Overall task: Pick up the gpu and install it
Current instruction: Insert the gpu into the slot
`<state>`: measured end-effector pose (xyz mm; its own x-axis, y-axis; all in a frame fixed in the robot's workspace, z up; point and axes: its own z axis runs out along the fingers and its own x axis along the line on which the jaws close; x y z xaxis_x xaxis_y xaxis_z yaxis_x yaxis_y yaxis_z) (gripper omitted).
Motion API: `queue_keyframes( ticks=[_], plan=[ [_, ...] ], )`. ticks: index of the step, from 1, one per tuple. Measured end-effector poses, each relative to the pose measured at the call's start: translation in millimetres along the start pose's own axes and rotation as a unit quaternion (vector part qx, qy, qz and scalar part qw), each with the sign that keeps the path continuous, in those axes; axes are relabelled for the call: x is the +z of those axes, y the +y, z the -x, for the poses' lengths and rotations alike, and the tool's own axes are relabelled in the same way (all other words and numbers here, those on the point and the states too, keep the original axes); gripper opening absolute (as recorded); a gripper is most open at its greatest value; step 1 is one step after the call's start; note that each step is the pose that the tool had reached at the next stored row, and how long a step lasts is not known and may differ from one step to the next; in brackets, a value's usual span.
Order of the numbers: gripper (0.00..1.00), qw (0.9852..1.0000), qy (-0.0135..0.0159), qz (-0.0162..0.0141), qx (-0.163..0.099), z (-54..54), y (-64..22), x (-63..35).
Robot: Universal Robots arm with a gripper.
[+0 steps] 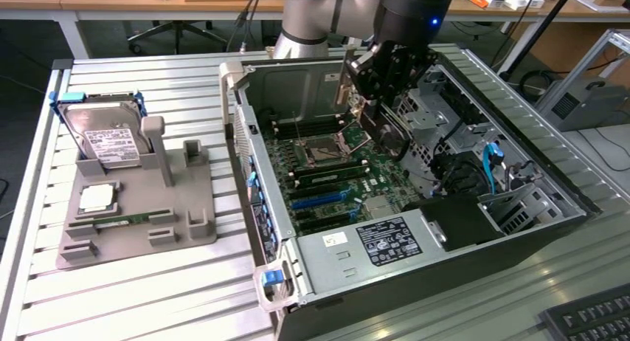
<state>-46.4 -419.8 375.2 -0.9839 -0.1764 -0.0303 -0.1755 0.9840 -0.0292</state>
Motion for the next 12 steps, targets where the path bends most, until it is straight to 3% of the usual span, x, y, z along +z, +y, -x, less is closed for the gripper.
queue_keyframes(
  ticks=[12],
  plan=[
    [0.27,0.9999,-0.0004,0.0004,-0.012,0.0,0.0,0.2]
  ],
)
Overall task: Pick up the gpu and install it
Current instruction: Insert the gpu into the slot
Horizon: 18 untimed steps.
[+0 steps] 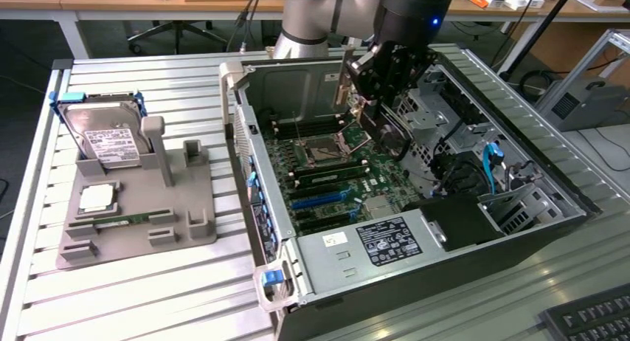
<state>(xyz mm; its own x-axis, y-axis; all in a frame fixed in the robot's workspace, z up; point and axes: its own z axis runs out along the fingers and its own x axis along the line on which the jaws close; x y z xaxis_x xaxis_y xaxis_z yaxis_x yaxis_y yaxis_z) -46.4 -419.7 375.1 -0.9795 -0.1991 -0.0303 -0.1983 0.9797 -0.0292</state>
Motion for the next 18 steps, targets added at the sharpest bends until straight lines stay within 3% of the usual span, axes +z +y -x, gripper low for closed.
queue_keyframes(
  ticks=[14,18],
  plan=[
    [0.27,0.9999,-0.0003,-0.0001,-0.015,0.0,0.0,0.5],
    [0.27,0.9999,0.0010,-0.0065,-0.016,0.0,0.0,0.7]
  ],
)
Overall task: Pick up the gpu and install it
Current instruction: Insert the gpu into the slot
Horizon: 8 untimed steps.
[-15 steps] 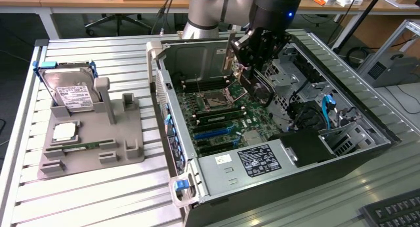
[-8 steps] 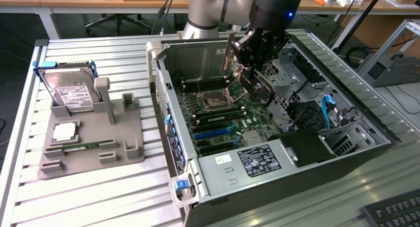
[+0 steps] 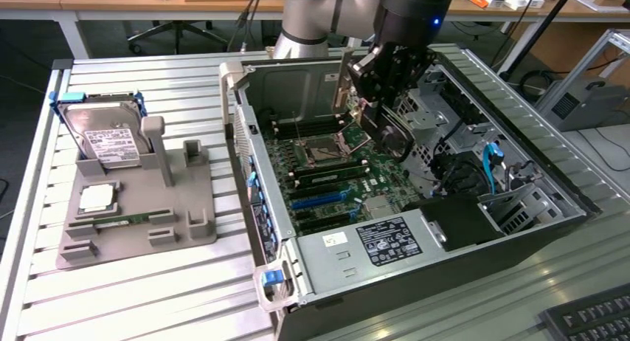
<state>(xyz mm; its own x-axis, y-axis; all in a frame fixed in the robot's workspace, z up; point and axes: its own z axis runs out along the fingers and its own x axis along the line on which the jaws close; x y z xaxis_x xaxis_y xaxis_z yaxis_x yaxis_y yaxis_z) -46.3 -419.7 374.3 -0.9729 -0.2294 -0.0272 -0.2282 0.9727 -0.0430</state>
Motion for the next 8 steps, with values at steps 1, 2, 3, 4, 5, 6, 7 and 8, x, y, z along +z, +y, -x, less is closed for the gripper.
queue_keyframes(
  ticks=[1,2,3,4,5,6,7,8],
  plan=[
    [0.27,1.0000,0.0002,-0.0007,0.000,0.0,0.0,-0.1],
    [0.27,1.0000,0.0002,-0.0008,0.000,0.0,0.0,-0.1],
    [0.27,1.0000,0.0003,-0.0008,0.000,0.0,0.0,0.0],
    [0.27,1.0000,0.0003,-0.0010,0.000,0.0,0.0,0.1],
    [0.27,1.0000,0.0003,-0.0010,0.000,0.0,0.0,0.1],
    [0.27,1.0000,0.0003,-0.0012,0.000,0.0,0.0,0.2],
    [0.27,1.0000,0.0004,-0.0015,0.000,-0.1,0.0,0.2],
    [0.27,1.0000,0.0004,-0.0017,0.000,0.0,0.0,0.3]
  ],
)
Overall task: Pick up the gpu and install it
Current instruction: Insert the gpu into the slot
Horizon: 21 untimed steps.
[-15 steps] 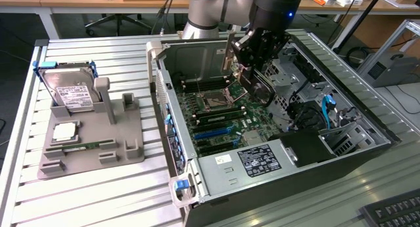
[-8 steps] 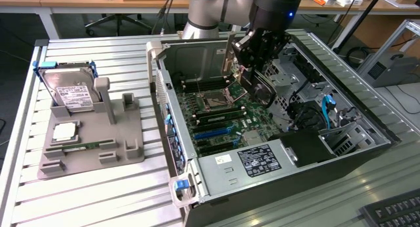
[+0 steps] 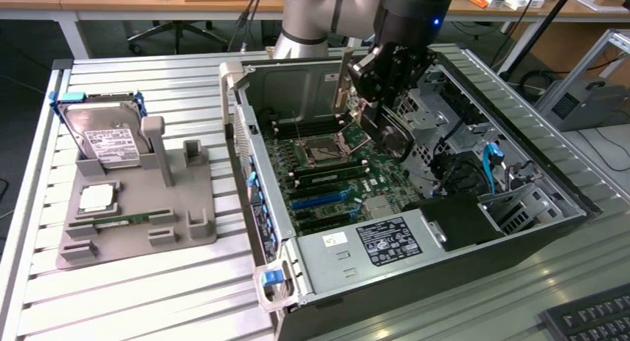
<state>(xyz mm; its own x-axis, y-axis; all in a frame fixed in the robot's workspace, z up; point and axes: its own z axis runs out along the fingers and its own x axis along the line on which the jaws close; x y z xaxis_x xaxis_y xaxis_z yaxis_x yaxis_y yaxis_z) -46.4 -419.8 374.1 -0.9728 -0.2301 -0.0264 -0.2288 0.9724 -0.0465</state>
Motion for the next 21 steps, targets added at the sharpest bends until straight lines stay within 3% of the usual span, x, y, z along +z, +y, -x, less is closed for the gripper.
queue_keyframes(
  ticks=[21],
  plan=[
    [0.27,1.0000,0.0001,-0.0007,-0.003,0.0,-0.2,0.0]
  ],
)
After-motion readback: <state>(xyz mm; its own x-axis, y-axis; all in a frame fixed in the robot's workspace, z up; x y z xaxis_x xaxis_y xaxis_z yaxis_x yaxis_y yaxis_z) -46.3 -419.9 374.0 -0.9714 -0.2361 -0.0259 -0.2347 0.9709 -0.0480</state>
